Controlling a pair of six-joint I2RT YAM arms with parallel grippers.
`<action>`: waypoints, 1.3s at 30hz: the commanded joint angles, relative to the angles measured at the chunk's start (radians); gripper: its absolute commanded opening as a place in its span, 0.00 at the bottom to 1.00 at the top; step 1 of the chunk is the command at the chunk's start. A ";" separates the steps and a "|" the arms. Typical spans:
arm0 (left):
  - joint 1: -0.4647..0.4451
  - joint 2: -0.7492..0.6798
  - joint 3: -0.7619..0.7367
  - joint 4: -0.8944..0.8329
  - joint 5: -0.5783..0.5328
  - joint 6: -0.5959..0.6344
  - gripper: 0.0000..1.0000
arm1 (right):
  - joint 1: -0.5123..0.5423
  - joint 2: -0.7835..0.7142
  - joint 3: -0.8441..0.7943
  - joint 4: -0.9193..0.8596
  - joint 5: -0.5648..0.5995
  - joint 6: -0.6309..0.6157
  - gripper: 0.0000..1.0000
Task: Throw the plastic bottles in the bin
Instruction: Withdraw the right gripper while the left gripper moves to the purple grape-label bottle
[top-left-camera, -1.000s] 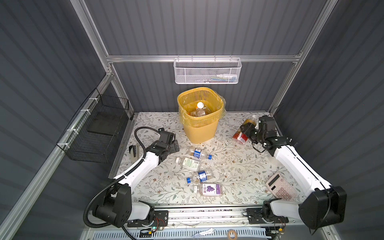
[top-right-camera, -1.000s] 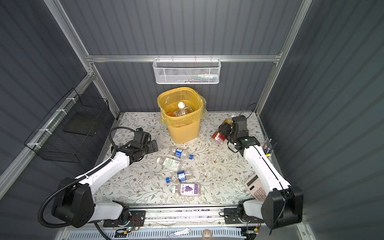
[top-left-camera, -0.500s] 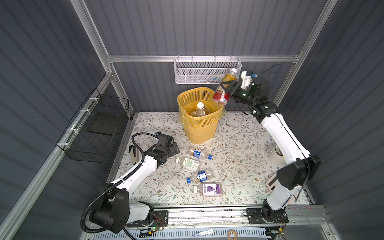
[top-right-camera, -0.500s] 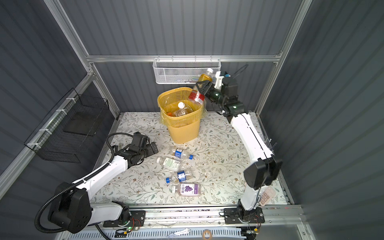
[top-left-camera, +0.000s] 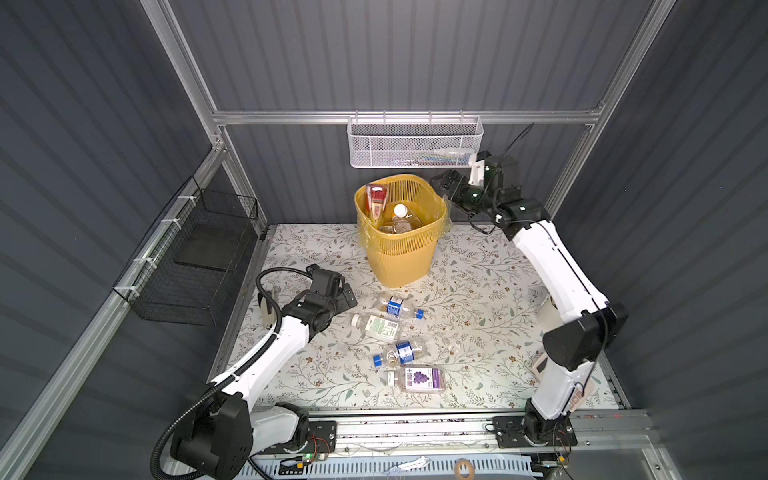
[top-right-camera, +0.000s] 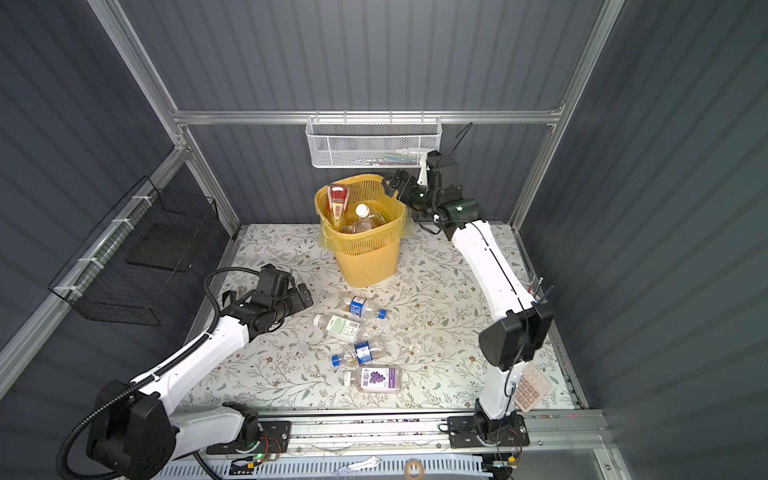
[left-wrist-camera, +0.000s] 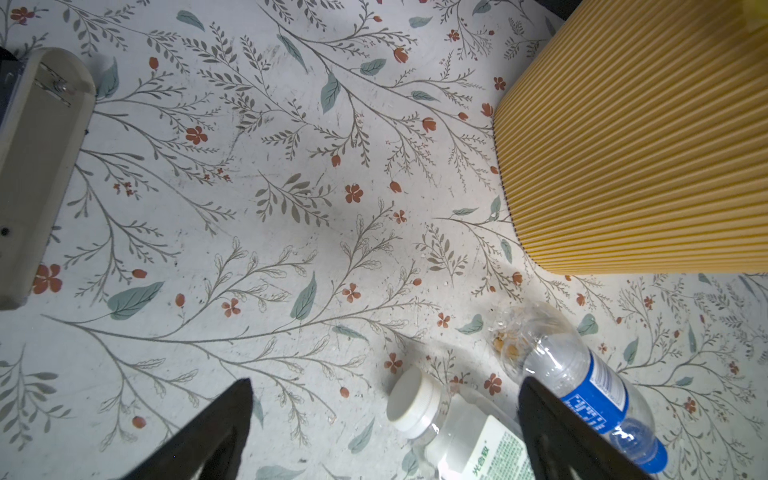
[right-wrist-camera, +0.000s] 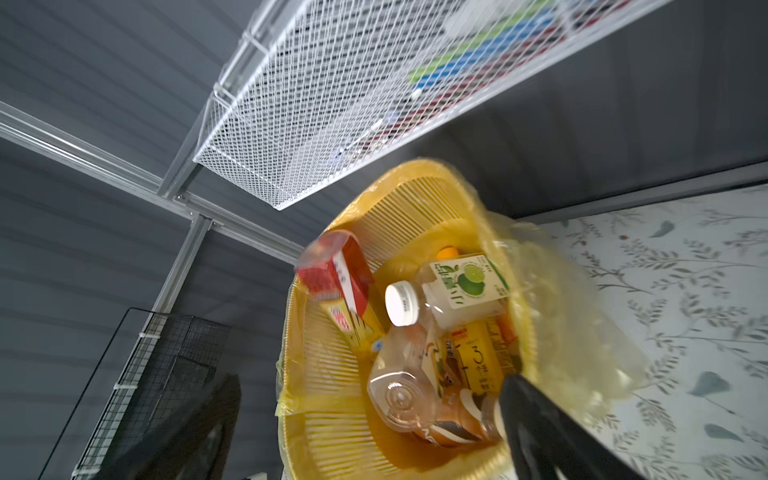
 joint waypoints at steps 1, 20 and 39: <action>0.003 -0.009 0.020 -0.036 0.024 -0.043 1.00 | -0.022 -0.098 -0.126 0.068 0.065 -0.010 0.99; -0.145 0.047 0.081 -0.160 -0.097 -0.101 1.00 | -0.244 -0.573 -1.028 0.236 0.042 0.121 0.99; -0.414 0.085 0.131 -0.123 -0.087 0.134 1.00 | -0.253 -0.531 -1.250 0.343 -0.081 0.197 0.99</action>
